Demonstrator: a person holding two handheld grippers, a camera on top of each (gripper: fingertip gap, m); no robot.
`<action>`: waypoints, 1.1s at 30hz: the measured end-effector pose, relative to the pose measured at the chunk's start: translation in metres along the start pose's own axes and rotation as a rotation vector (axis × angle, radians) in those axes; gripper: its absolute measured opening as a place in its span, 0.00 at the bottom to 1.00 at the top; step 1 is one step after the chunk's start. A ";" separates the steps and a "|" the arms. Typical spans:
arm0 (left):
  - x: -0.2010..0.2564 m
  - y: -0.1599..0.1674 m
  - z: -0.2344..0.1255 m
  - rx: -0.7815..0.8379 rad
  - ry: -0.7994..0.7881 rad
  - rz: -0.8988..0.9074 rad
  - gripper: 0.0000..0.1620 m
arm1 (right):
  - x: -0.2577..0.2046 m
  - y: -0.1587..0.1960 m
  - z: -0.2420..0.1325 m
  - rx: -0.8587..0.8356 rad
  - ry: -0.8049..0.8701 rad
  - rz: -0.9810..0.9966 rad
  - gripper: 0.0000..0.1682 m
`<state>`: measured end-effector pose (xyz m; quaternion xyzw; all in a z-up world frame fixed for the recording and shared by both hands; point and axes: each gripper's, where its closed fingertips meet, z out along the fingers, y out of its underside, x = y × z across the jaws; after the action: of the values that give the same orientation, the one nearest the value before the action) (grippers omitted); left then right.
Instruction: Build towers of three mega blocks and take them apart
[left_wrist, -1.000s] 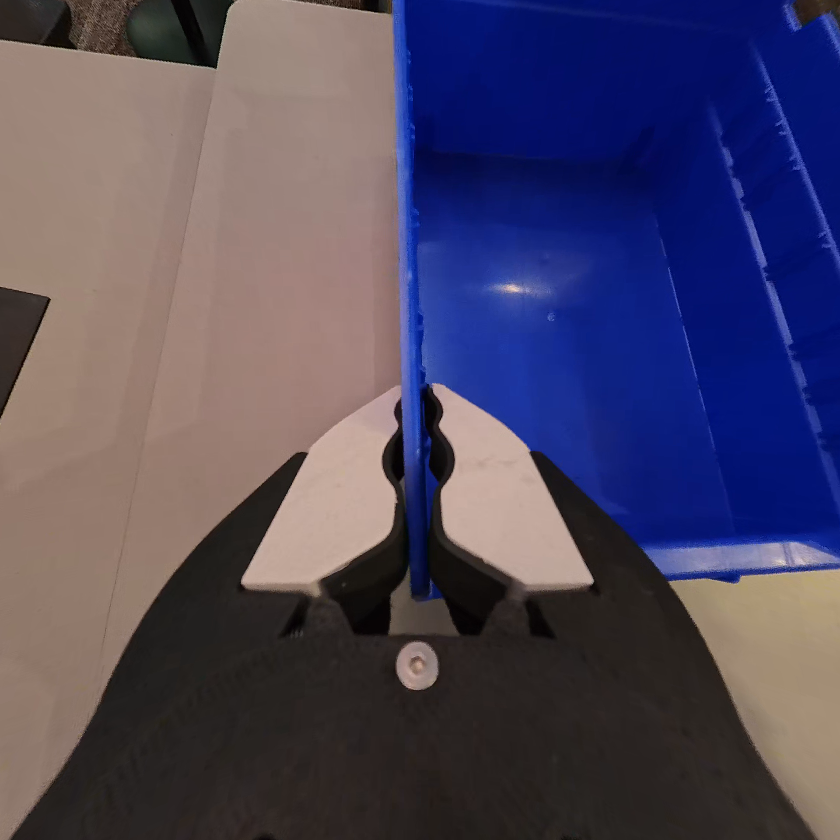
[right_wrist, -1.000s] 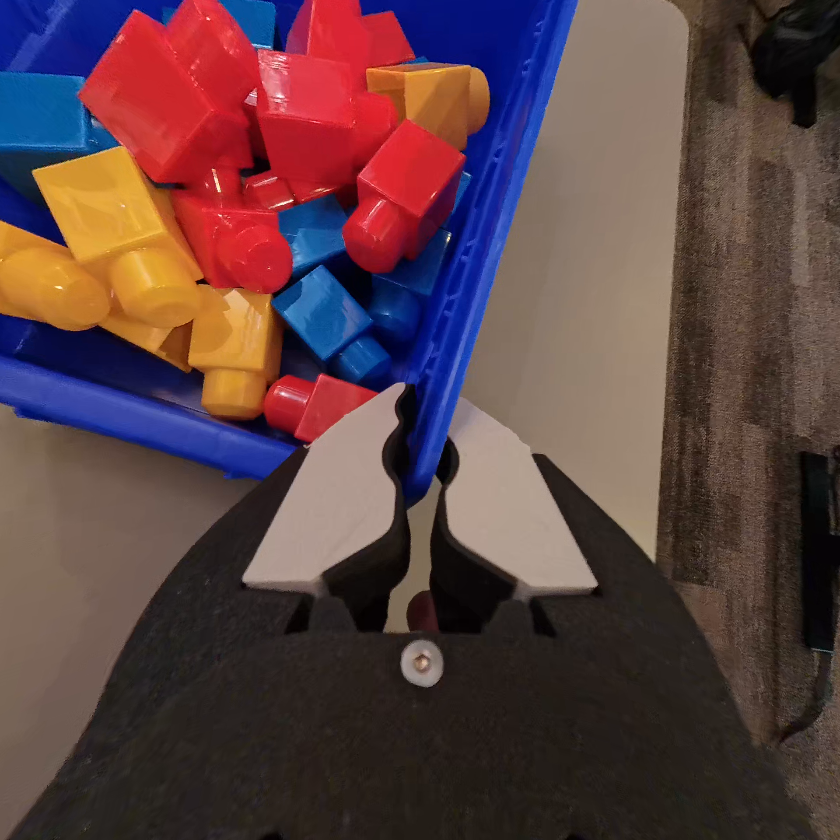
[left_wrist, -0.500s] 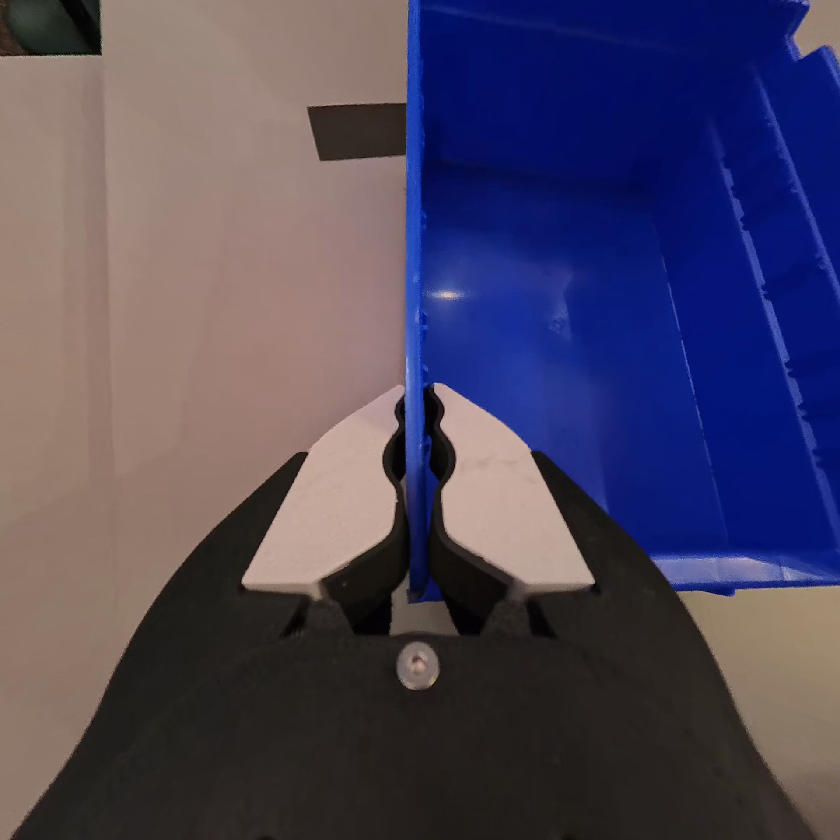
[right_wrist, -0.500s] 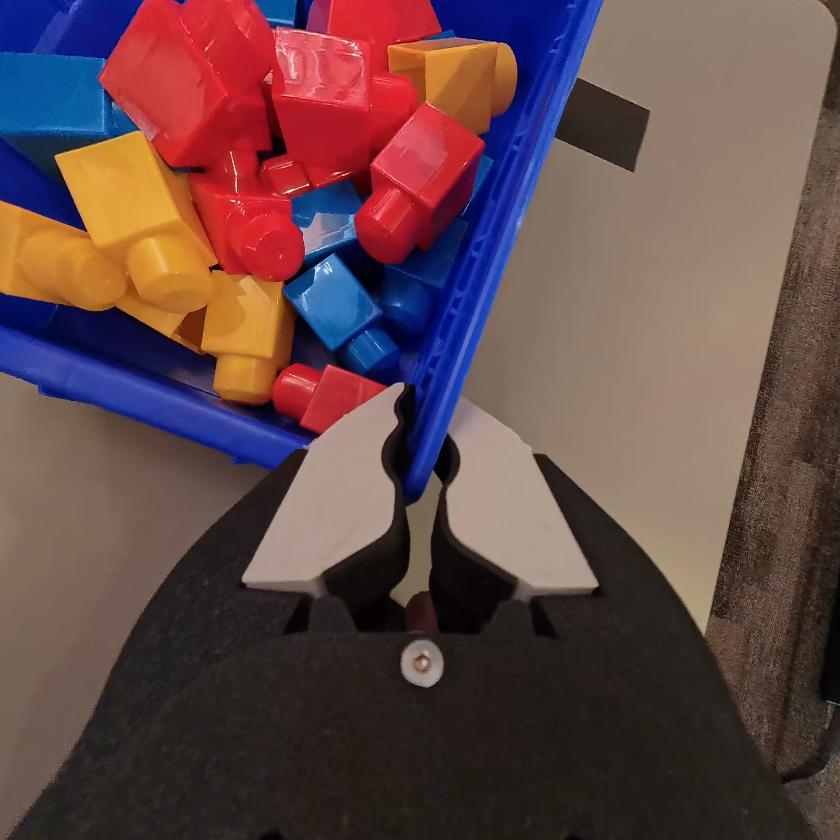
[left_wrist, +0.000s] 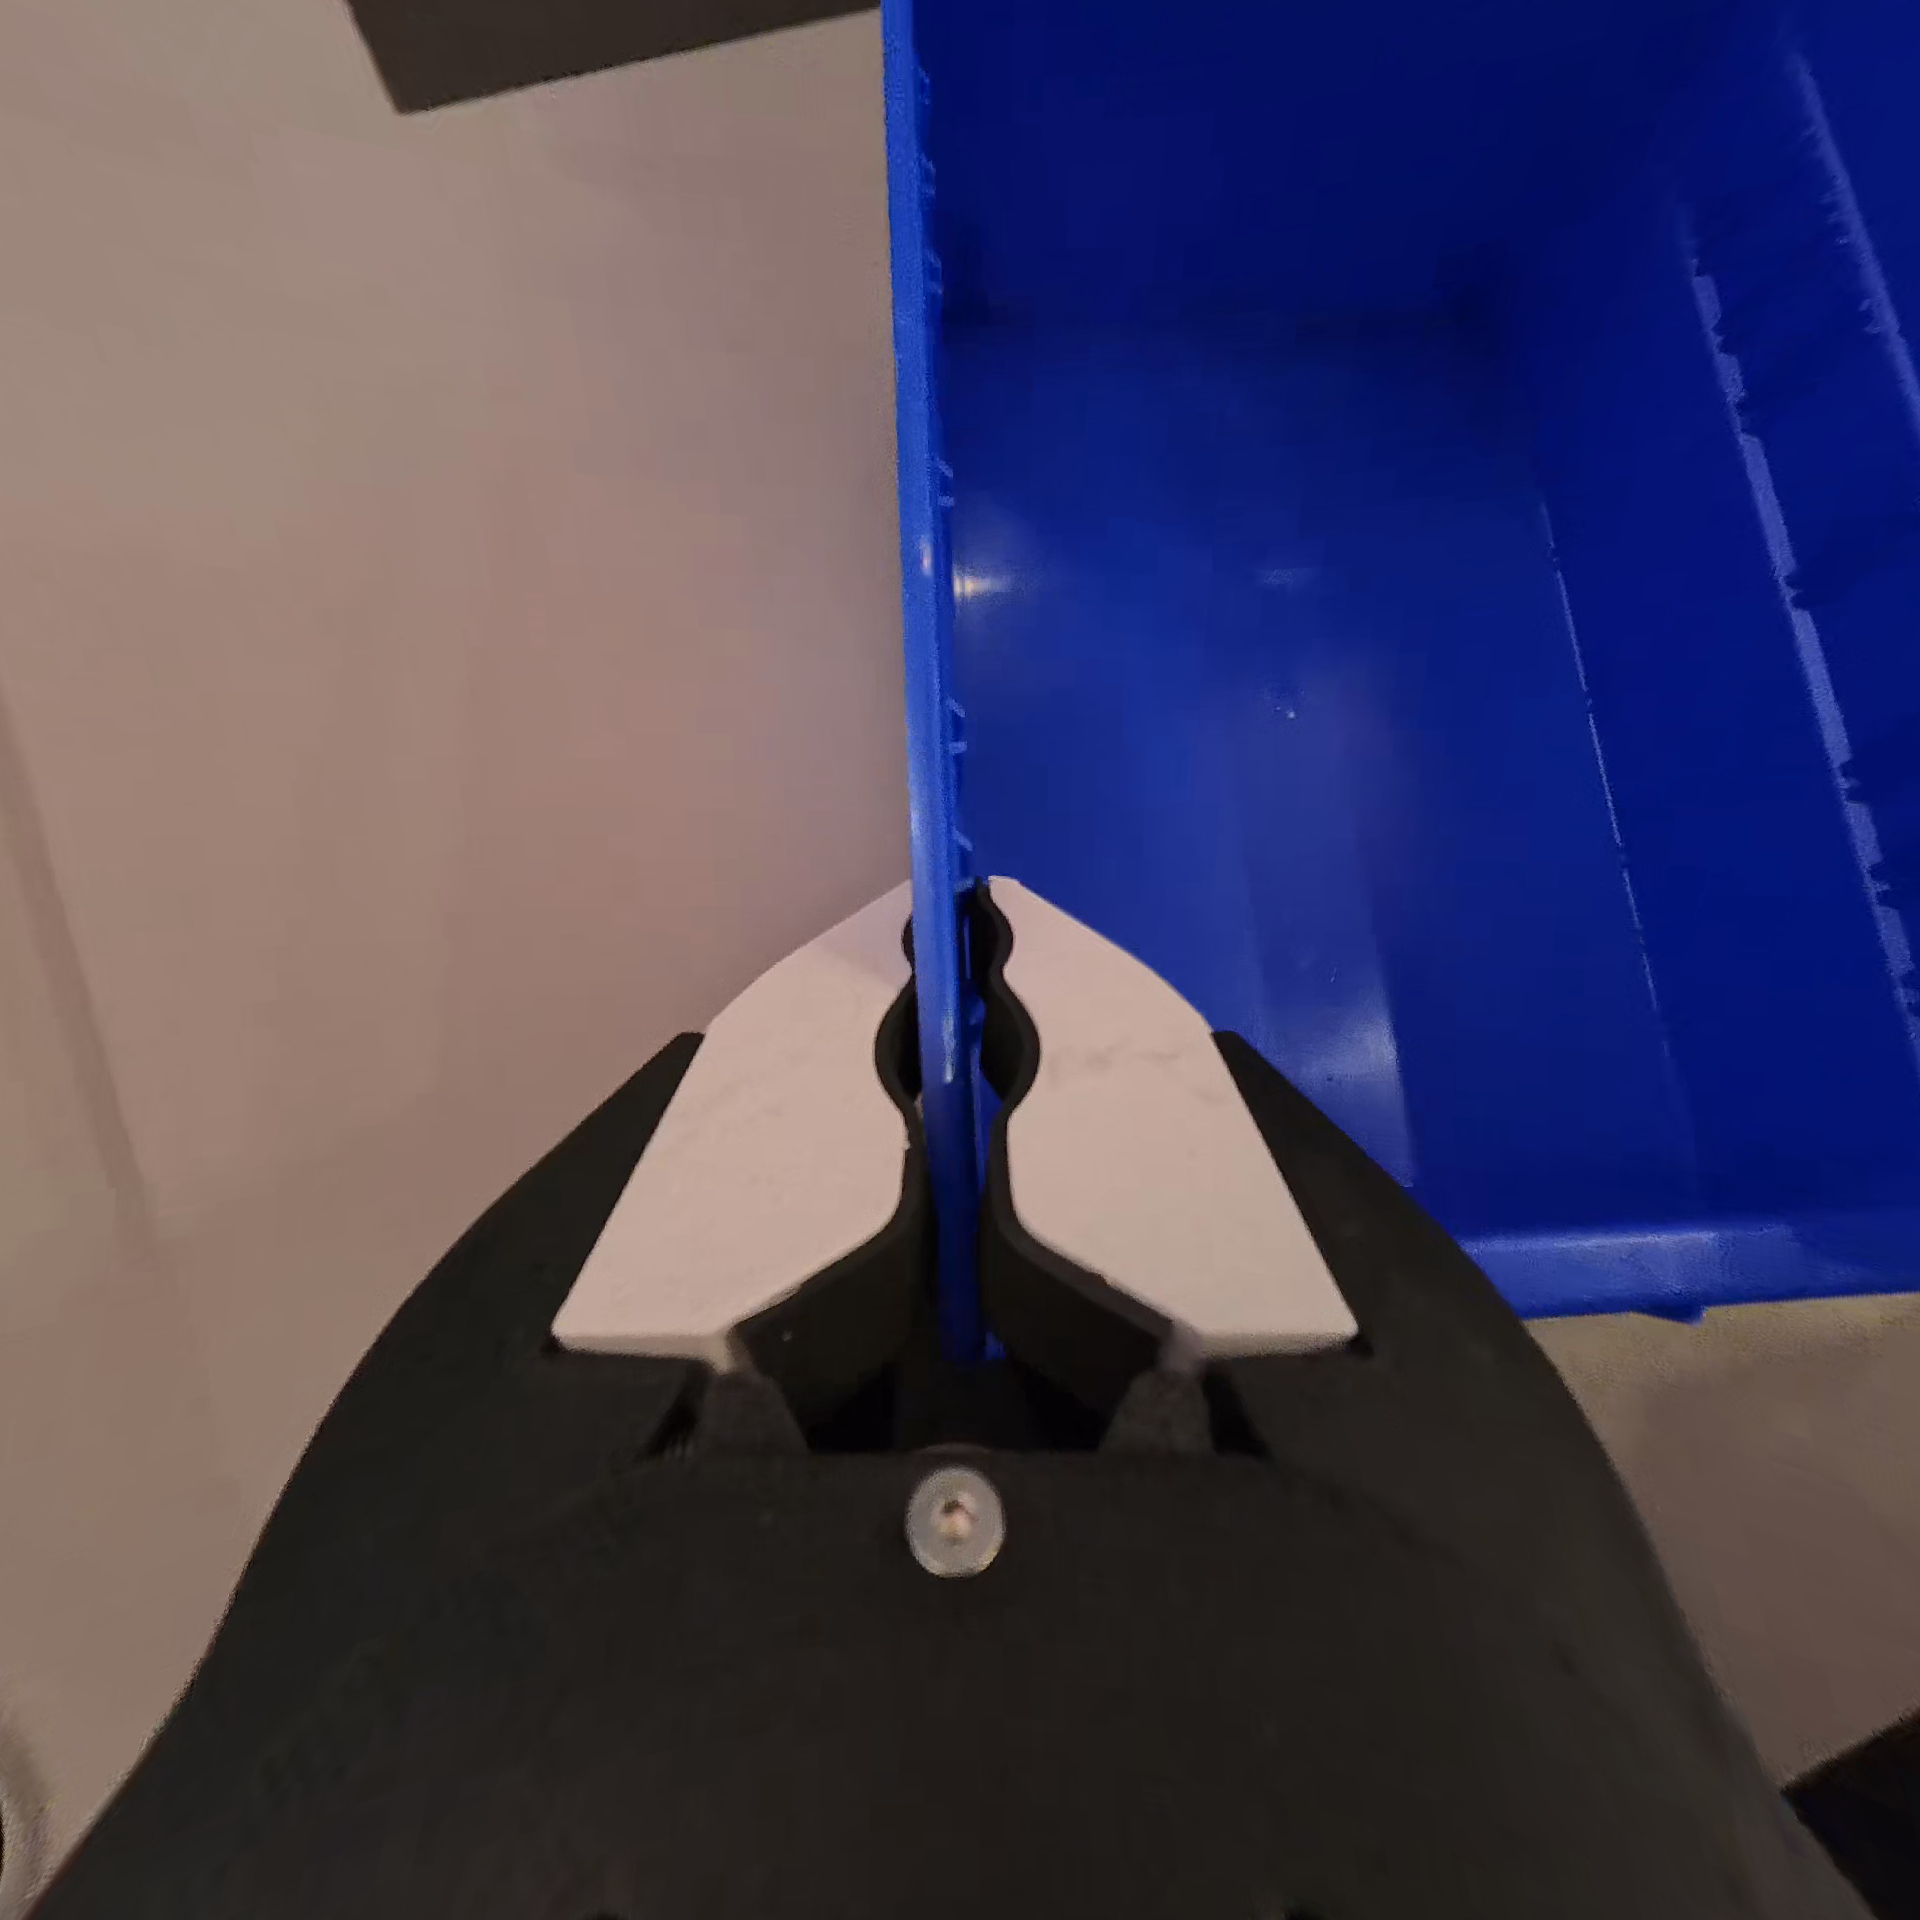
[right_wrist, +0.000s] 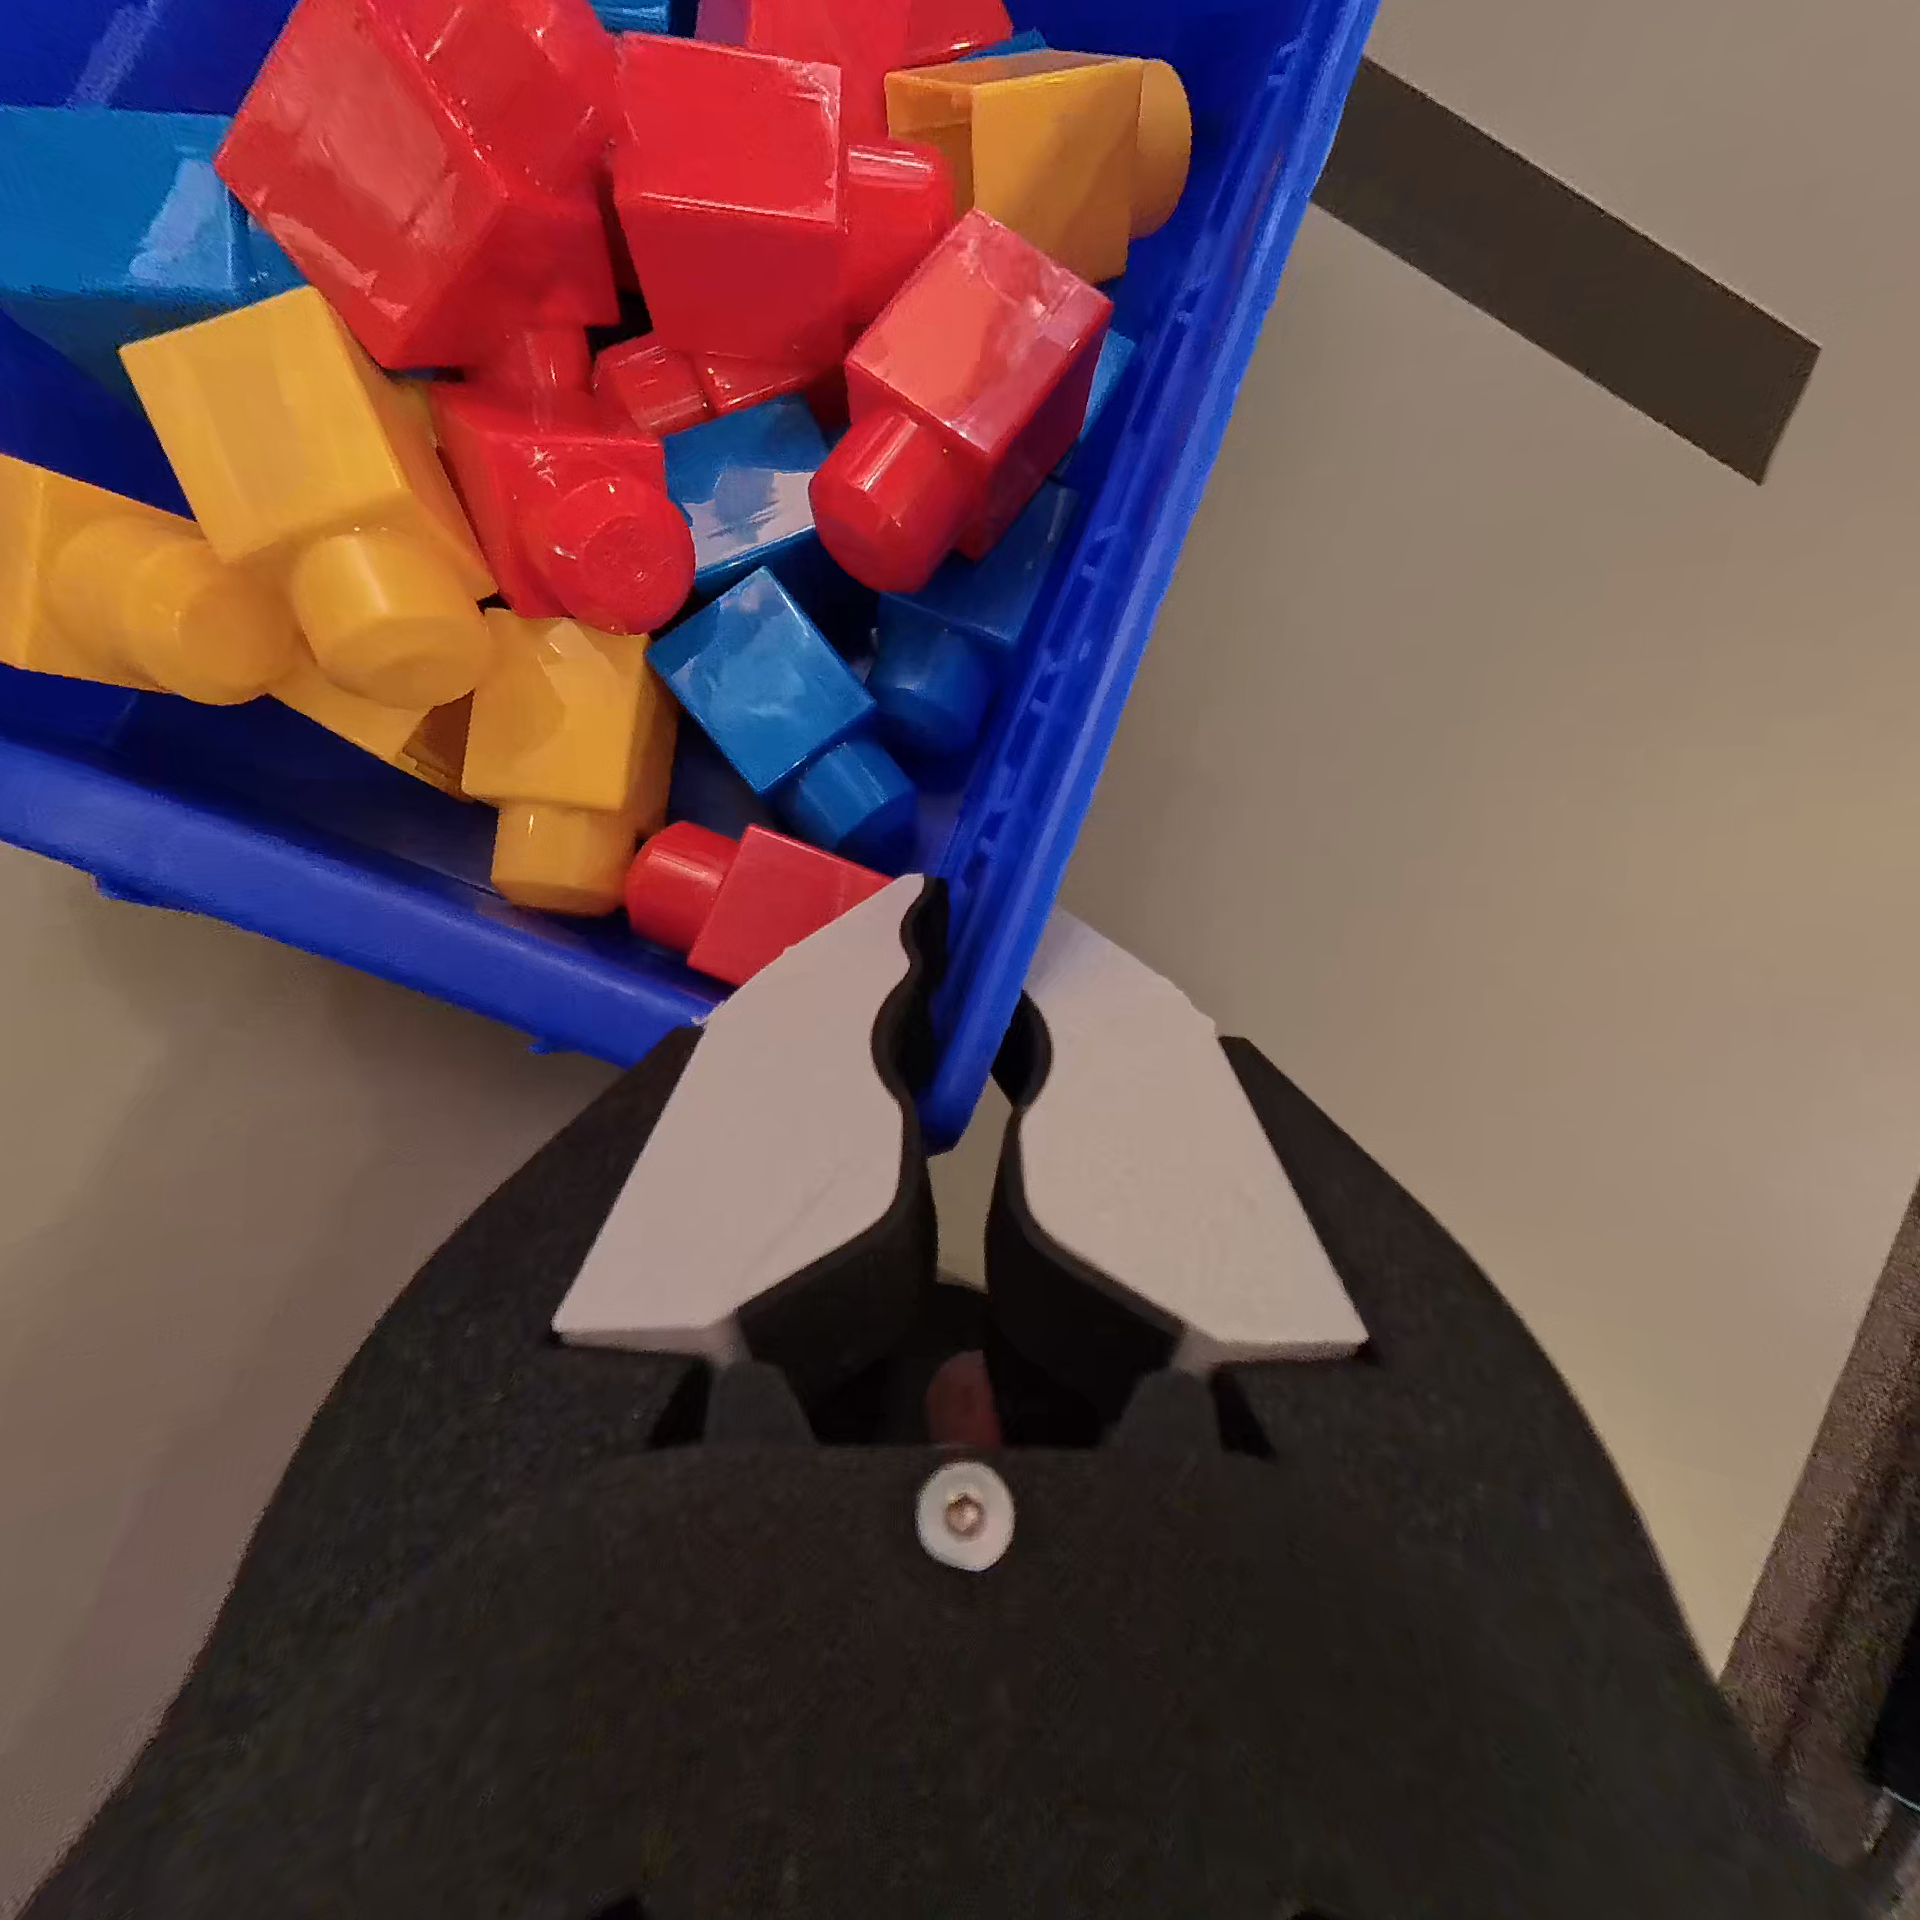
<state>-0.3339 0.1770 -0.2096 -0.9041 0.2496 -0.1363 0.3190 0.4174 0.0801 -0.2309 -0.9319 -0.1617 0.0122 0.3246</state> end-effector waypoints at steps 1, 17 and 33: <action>0.006 0.004 -0.002 -0.007 0.019 0.011 0.02 | -0.005 0.000 -0.001 0.000 -0.009 -0.010 0.04; 0.117 0.052 -0.007 -0.132 0.302 0.373 0.03 | -0.078 0.021 -0.024 0.007 -0.159 -0.198 0.03; 0.223 0.093 -0.030 -0.186 0.588 0.683 0.03 | -0.144 0.014 -0.026 0.045 -0.407 -0.522 0.03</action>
<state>-0.1934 -0.0205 -0.2268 -0.7178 0.6242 -0.2513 0.1787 0.2882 0.0097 -0.2304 -0.8300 -0.4560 0.1181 0.2986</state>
